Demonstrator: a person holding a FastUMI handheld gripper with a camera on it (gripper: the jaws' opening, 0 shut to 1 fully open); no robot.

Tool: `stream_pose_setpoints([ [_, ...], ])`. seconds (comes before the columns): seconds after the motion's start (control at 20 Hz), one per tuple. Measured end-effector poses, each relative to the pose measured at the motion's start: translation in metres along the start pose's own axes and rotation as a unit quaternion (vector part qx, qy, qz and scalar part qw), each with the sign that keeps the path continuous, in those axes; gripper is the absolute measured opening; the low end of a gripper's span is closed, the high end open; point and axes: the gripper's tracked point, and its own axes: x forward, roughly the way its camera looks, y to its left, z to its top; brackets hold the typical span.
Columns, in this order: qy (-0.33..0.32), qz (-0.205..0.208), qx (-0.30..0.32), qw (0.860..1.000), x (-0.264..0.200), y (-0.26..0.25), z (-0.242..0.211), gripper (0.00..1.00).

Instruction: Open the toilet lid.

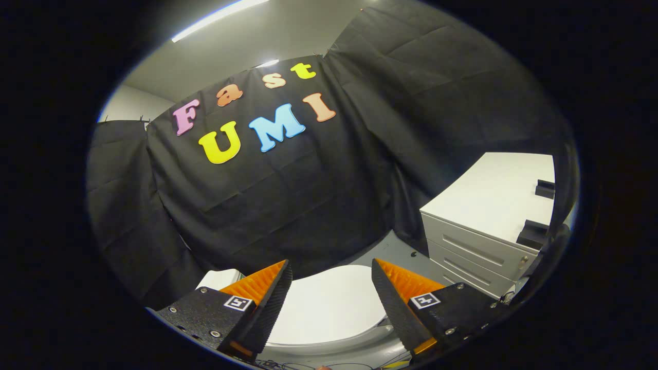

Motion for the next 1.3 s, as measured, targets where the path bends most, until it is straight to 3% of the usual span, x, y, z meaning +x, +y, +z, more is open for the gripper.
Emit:
stream_pose_setpoints([
  [0.3,0.051,-0.013,0.018,0.998,0.019,-0.026,-0.049,0.96],
  [0.5,0.087,-0.053,0.003,0.995,0.029,-0.064,-0.091,0.95],
  [1.05,0.148,-0.078,0.116,0.979,0.039,-0.114,-0.174,0.95],
  [1.3,0.161,-0.081,0.109,0.977,0.048,-0.129,-0.199,0.93],
])
